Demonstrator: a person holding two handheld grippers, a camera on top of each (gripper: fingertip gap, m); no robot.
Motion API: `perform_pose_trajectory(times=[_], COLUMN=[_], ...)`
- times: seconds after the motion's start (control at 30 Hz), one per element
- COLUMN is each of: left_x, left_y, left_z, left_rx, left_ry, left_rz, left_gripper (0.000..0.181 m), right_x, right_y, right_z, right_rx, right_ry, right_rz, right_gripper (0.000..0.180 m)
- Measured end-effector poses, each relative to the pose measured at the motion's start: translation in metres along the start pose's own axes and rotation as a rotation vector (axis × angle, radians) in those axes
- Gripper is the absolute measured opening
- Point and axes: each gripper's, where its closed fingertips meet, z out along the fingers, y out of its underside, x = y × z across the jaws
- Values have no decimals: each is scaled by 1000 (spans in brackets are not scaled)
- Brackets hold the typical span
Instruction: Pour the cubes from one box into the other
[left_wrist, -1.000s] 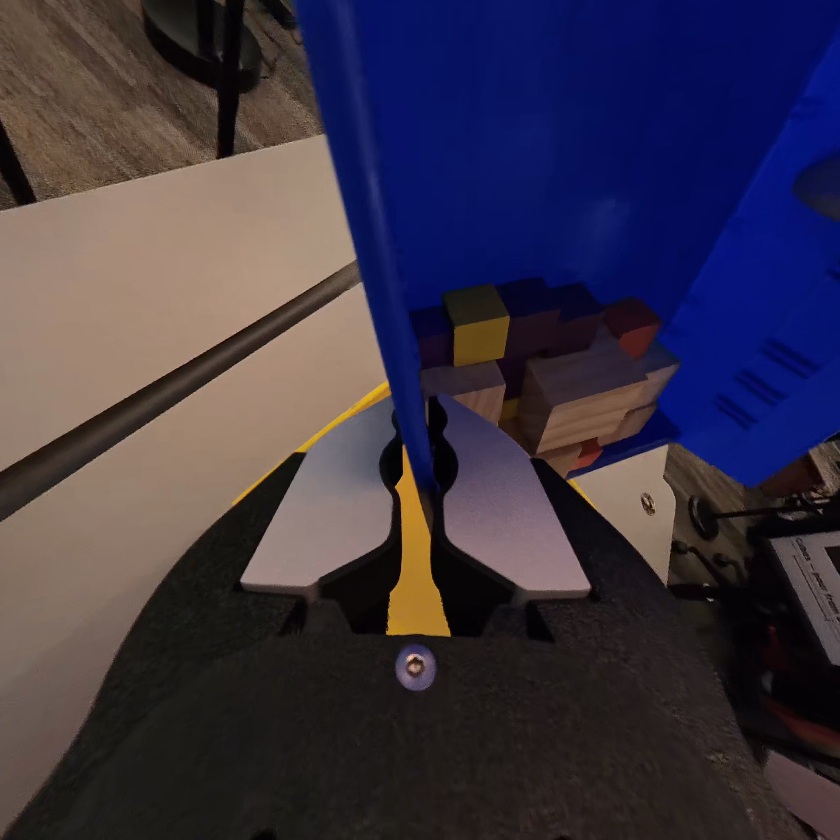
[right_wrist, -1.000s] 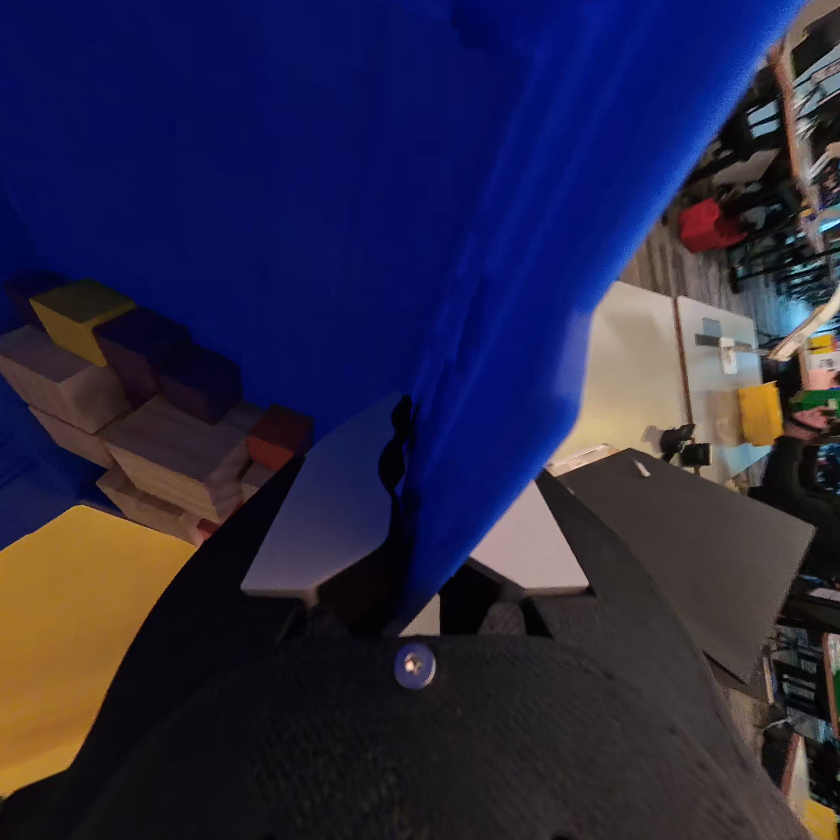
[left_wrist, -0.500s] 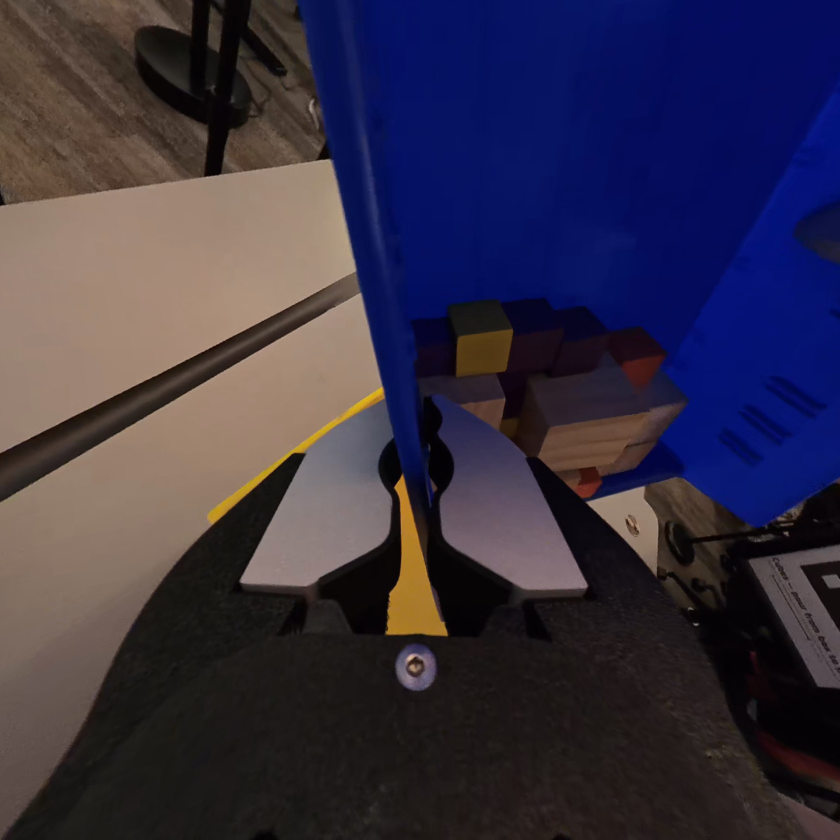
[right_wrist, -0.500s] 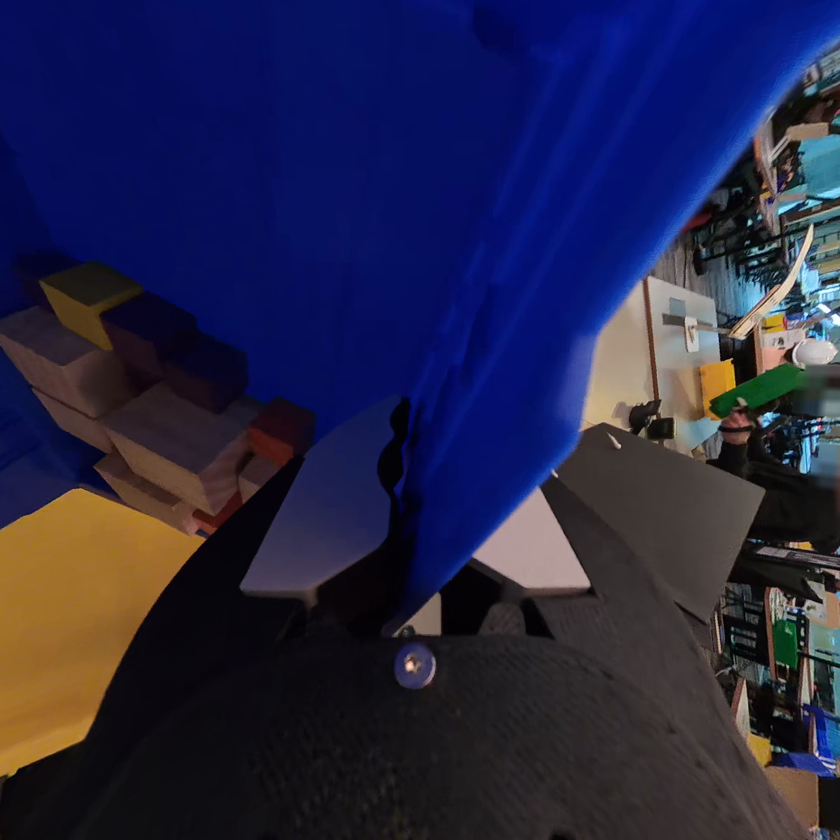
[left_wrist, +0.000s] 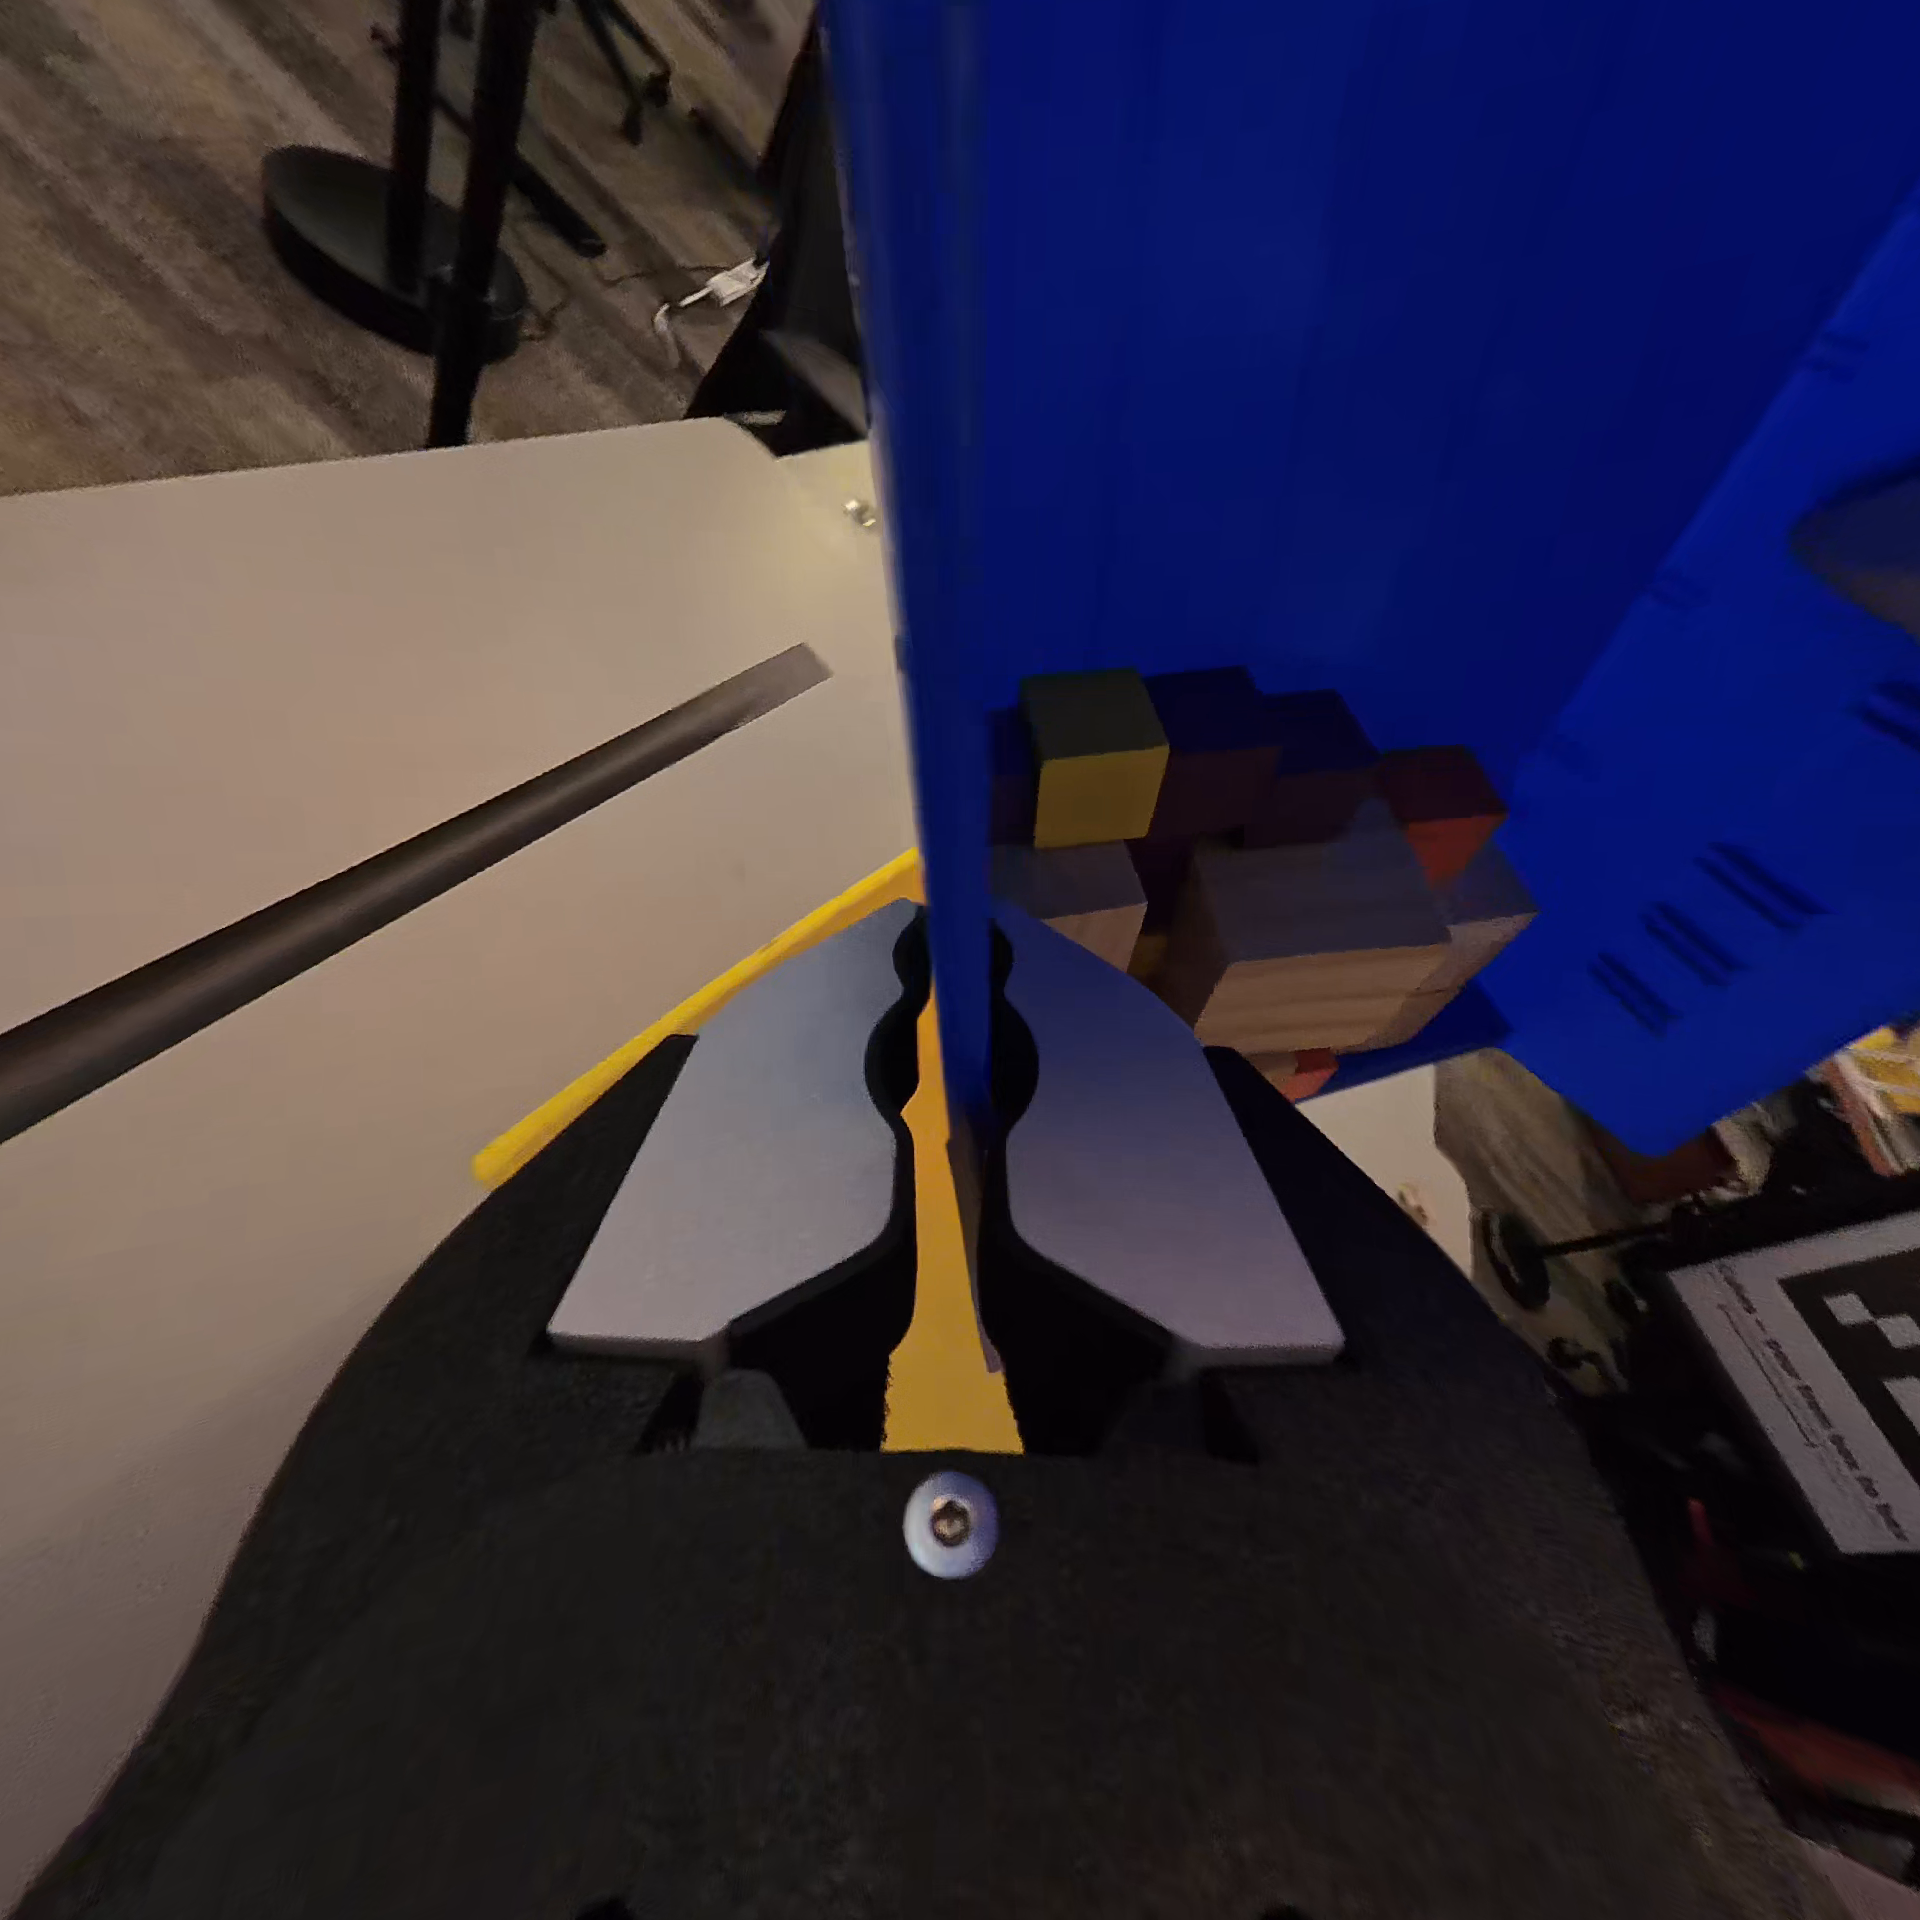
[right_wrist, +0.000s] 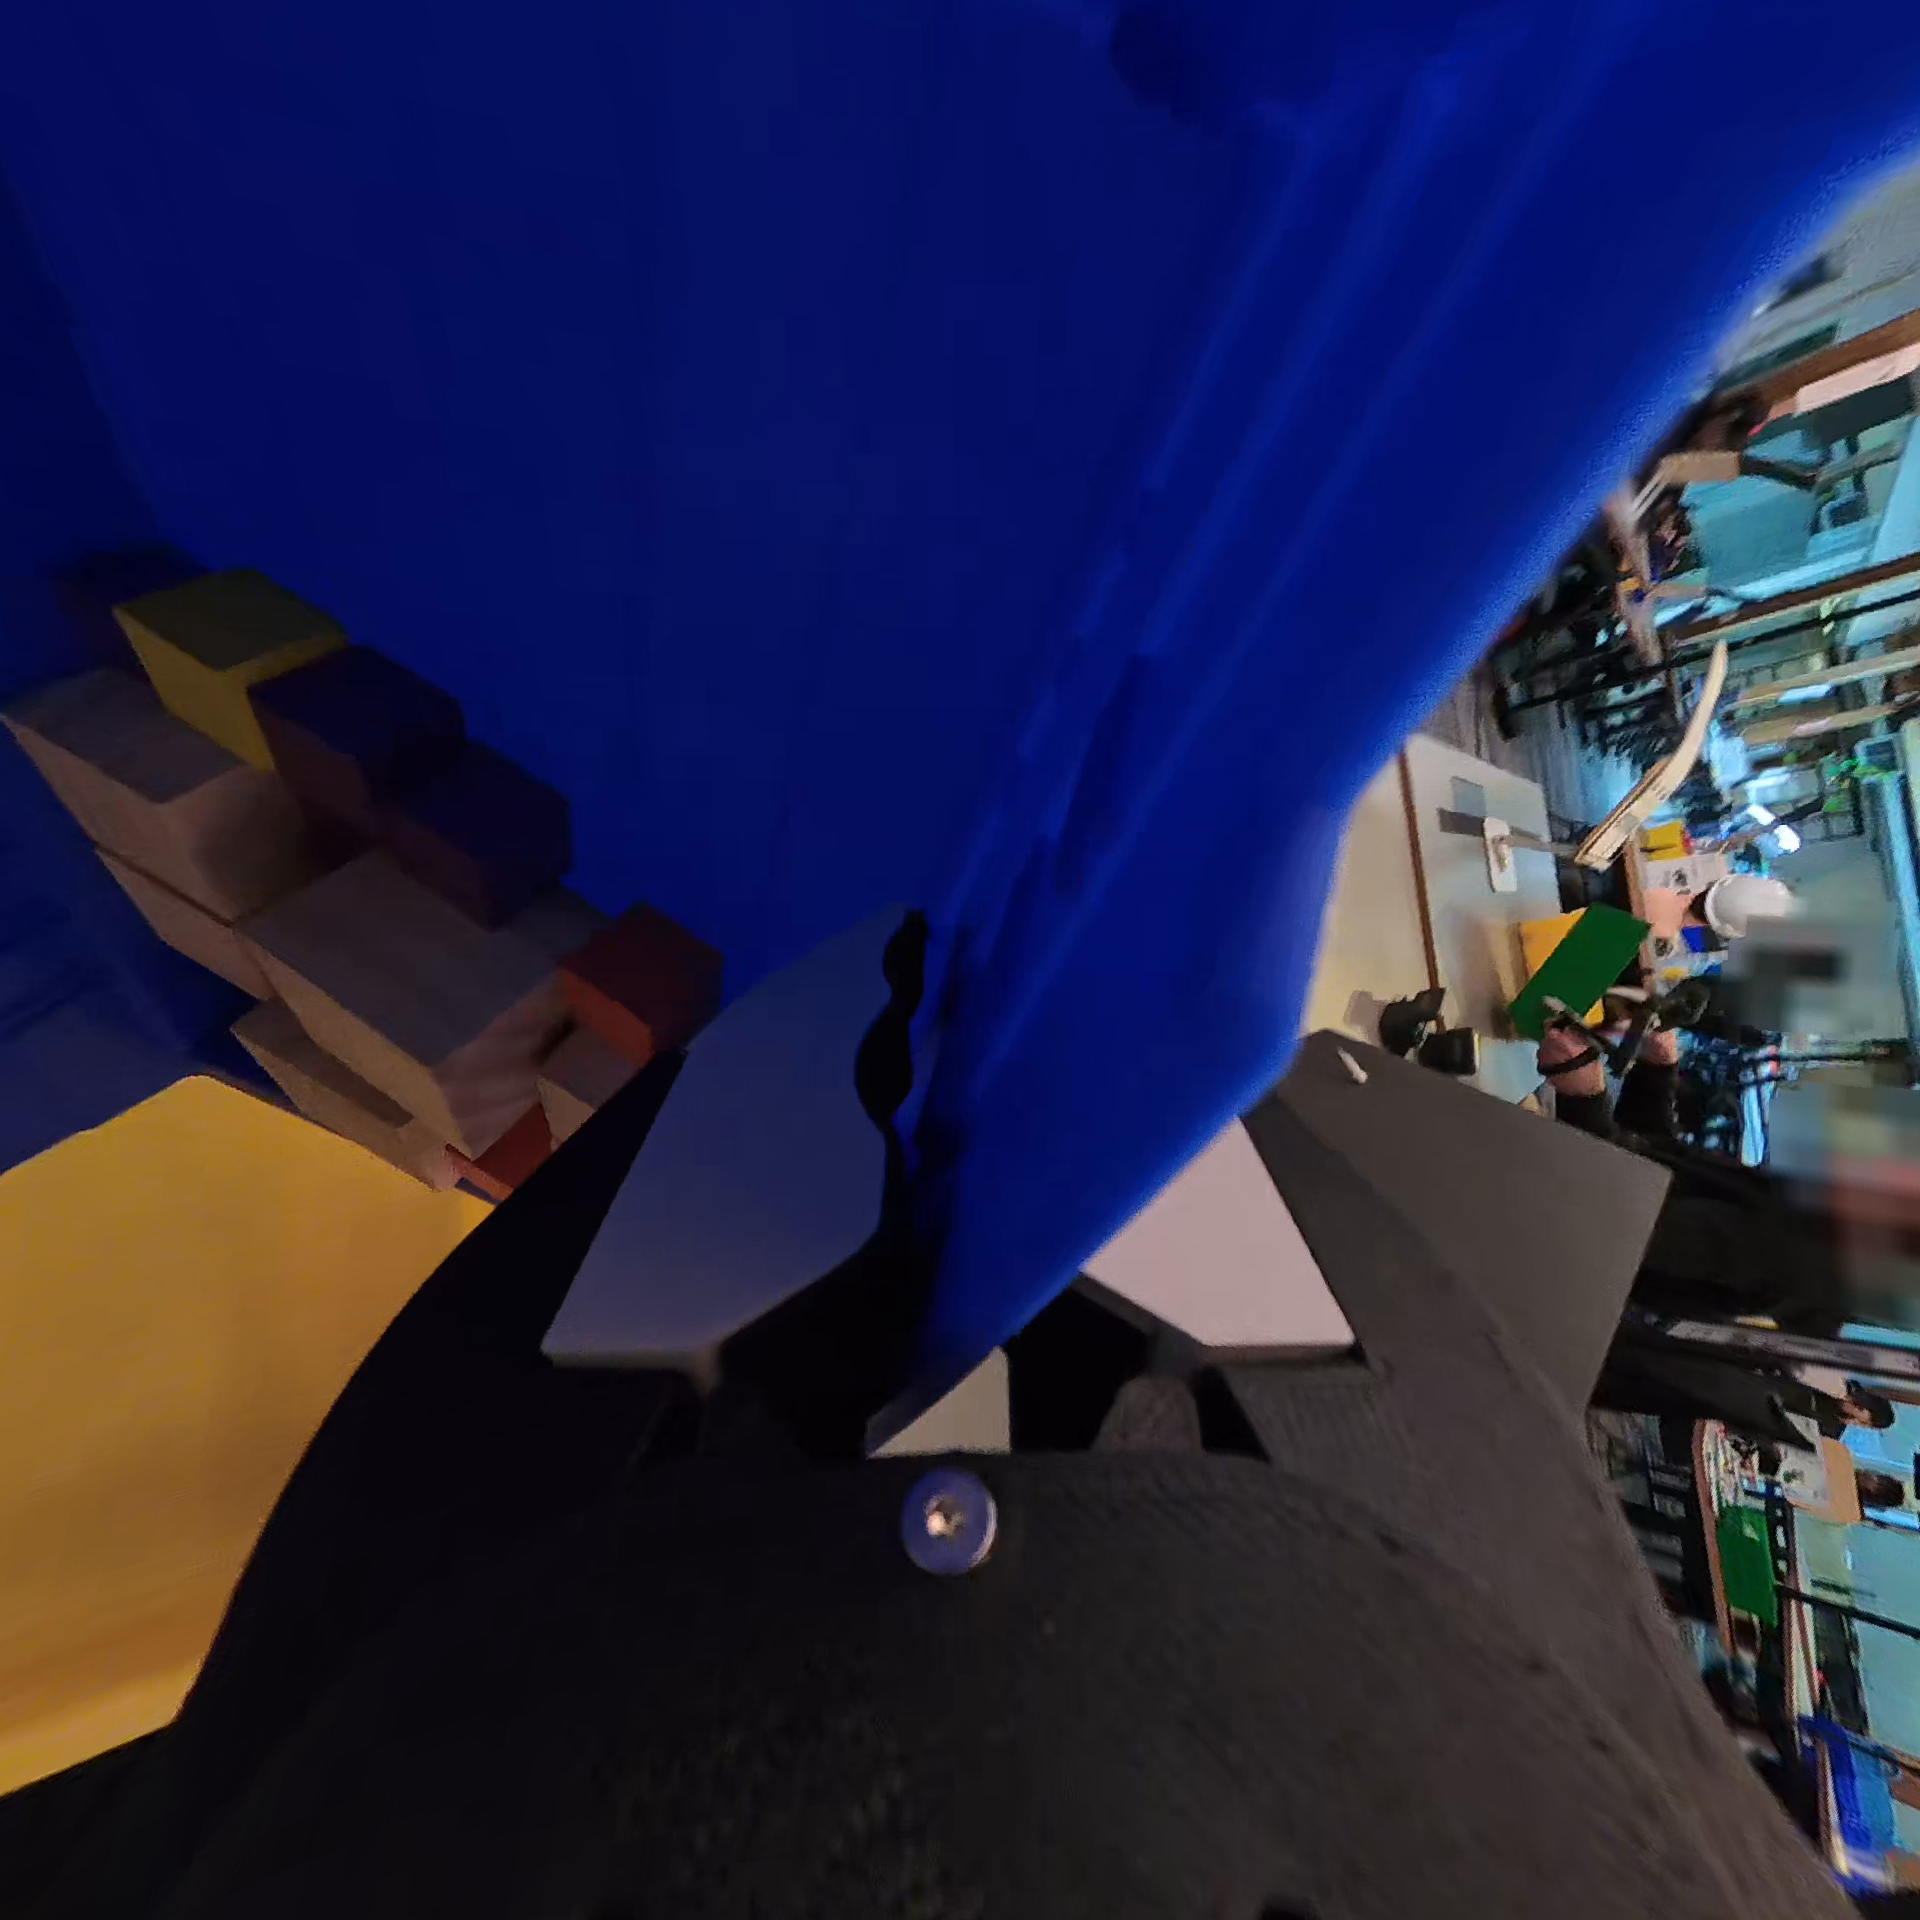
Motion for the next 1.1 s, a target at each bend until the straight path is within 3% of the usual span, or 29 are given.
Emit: perform_pose_trajectory(times=[0.17, 0.3, 0.4, 0.73, 0.83, 0.93, 1.1], left_x=[-3, 7, 9, 19, 14, 13, -2], left_y=[2, 0, 1, -7, -1, 0, 14], left_z=[1, -3, -7, -14, -11, -10, -4], left_rx=[-11, 15, 7, 100, 62, 73, -16], left_ry=[-47, 9, -39, -9, -31, -18, -15], left_rz=[-13, -15, 8, 40, -9, 50, -62], left_gripper=[6, 7, 7, 7, 6, 7, 6], right_x=[-4, 7, 6, 17, 10, 12, -6], right_y=[6, -3, 1, -13, -8, -17, -5], right_z=[6, -3, -3, -29, -24, -33, -13], right_rx=[-34, 75, 37, 205, 140, 248, 126], right_ry=[-22, 35, 16, 109, 94, 157, 85], right_rz=[2, 6, 21, -25, -27, -70, -62], right_gripper=[14, 6, 7, 8, 8, 10, 14])
